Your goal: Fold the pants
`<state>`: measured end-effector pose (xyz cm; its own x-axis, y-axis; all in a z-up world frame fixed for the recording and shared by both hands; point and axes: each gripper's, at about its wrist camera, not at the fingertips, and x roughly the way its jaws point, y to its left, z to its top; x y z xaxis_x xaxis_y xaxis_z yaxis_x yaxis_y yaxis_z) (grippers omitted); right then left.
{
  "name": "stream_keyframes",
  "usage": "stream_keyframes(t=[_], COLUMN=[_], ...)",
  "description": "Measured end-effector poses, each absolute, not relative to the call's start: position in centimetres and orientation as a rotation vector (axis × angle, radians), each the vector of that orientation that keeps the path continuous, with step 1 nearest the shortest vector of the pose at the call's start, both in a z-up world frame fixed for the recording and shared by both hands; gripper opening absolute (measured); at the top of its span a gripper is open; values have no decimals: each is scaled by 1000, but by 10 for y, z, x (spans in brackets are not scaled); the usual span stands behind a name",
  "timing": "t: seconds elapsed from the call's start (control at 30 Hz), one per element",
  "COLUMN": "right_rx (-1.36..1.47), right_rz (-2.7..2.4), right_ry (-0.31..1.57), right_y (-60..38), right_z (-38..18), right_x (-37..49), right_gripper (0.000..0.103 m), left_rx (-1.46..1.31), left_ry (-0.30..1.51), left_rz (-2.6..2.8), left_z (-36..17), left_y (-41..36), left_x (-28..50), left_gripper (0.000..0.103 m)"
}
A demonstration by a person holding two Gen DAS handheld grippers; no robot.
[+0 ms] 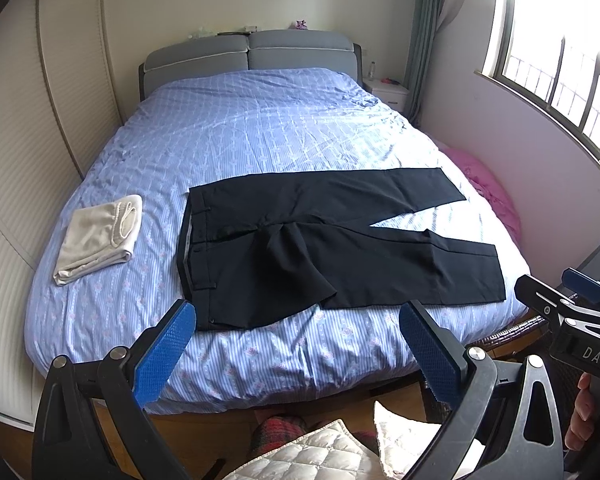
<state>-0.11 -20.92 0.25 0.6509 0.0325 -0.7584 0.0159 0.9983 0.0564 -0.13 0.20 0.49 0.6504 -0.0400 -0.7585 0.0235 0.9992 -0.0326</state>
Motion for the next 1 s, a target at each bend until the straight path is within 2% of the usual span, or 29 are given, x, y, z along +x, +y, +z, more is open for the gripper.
stream_keyframes(t=[1.0], right_rx=[56], right_rz=[11], right_ry=[865], right_y=[-210], right_z=[1], right_x=[0], right_gripper=[102], left_rx=[-19], left_ry=[862], left_rz=[-35], left_z=[4], left_y=[1], left_x=[-2], left_gripper=[103])
